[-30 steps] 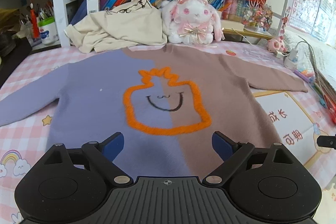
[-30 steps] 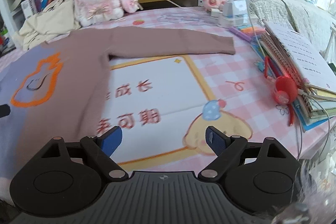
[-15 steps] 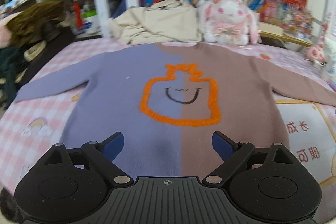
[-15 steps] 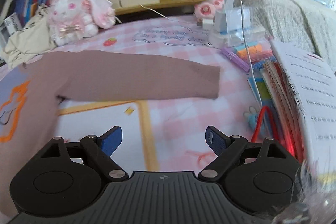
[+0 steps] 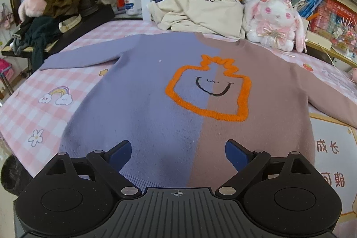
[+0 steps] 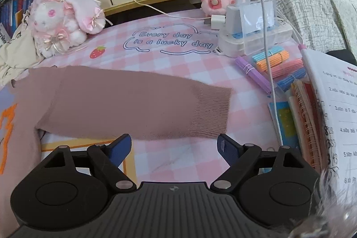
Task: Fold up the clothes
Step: 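Move the right gripper to the mauve sleeve cuff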
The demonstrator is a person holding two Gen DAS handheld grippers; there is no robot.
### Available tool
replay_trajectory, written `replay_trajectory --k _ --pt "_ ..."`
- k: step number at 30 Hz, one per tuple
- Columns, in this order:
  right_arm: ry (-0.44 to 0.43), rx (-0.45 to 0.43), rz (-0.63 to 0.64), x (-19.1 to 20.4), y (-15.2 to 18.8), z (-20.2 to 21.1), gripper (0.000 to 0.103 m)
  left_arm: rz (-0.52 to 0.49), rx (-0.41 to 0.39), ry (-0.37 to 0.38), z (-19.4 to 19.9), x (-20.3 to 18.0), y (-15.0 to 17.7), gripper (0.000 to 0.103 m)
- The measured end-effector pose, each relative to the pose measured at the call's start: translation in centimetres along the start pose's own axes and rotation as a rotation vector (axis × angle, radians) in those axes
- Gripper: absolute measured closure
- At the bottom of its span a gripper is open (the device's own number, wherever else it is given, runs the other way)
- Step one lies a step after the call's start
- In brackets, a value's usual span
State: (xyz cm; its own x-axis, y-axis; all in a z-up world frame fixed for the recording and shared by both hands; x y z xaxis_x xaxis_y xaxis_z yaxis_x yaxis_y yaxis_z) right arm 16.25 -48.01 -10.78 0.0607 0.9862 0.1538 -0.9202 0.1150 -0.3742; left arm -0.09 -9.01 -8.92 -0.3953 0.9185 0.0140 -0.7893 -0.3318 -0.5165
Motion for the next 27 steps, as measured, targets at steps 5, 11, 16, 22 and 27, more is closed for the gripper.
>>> replay_trajectory --k 5,11,16,22,27 --pt "-0.003 -0.005 0.005 0.1 -0.2 -0.4 0.019 -0.016 -0.019 -0.016 0.4 -0.5 -0.3 0.010" --pt "0.002 -0.009 -0.014 -0.6 -0.3 -0.6 0.019 -0.050 -0.019 -0.022 0.3 -0.9 -0.4 0.010" --pt "-0.014 -0.006 -0.042 -0.8 -0.3 -1.0 0.024 -0.070 -0.016 -0.027 0.1 -0.9 -0.7 0.010" --pt "-0.004 -0.022 -0.132 -2.2 -0.1 -0.8 0.033 -0.085 -0.025 -0.048 0.5 -0.4 -0.7 0.010" --pt "-0.031 -0.047 -0.232 -3.9 0.5 -0.4 0.033 -0.052 -0.017 -0.048 0.3 0.5 -0.7 0.010"
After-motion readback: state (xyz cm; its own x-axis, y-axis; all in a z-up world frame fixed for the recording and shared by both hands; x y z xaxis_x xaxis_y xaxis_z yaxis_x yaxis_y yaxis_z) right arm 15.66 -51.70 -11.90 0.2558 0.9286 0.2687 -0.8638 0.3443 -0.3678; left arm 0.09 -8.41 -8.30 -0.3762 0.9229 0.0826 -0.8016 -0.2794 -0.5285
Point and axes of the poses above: each gripper's, at about its wrist camera, not at the fingertips, and z roughly against the way its jaws point, x to its left, y to its underside, the point moved 10 cm from there along -z, roughly the way its jaws point, and after that the axes turned 13 degrees about x, right-handed, at the moved point
